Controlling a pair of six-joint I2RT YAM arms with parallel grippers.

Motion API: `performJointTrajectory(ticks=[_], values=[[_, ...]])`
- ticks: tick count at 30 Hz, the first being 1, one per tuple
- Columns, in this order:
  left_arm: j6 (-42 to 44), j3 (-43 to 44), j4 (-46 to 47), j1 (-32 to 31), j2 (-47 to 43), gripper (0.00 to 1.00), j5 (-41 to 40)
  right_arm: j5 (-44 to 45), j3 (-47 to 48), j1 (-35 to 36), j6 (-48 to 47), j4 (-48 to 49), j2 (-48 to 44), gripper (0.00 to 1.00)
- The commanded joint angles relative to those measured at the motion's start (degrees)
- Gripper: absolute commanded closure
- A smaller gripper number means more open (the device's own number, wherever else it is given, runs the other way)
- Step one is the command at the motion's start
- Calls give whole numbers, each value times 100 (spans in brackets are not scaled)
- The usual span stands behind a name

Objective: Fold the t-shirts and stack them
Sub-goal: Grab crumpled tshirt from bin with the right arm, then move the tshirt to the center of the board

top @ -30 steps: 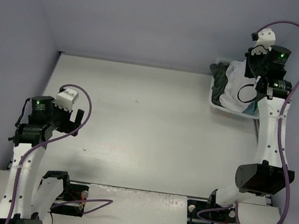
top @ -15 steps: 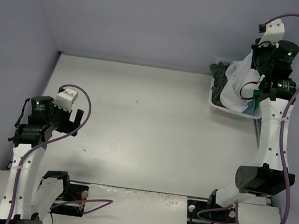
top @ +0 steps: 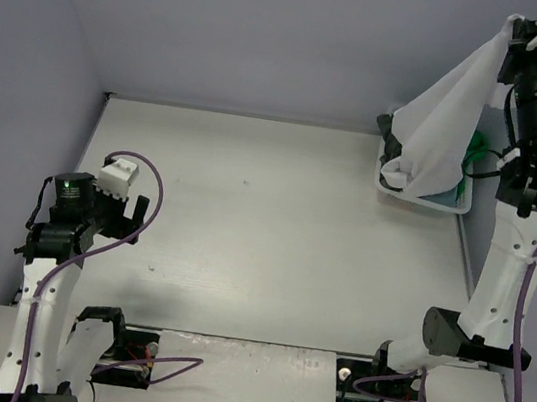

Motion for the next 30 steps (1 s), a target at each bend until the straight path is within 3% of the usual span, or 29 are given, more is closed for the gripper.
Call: performJointTrajectory(ticks=[1, 9, 20, 25, 30], values=[[78, 87, 199, 73, 15, 6, 1, -329, 602, 21, 149, 916, -484, 100], [70, 87, 199, 91, 33, 6, 10, -1435, 639, 12, 773, 1251, -1143, 100], [61, 96, 199, 82, 59, 6, 1, -4599, 648, -190, 3671, 890, -467, 100], [52, 113, 207, 126, 121, 6, 10, -5829, 236, -94, 4218, 1337, -282, 100], [61, 113, 207, 135, 147, 6, 10, -6384, -599, 424, 4036, 1129, -239, 100]])
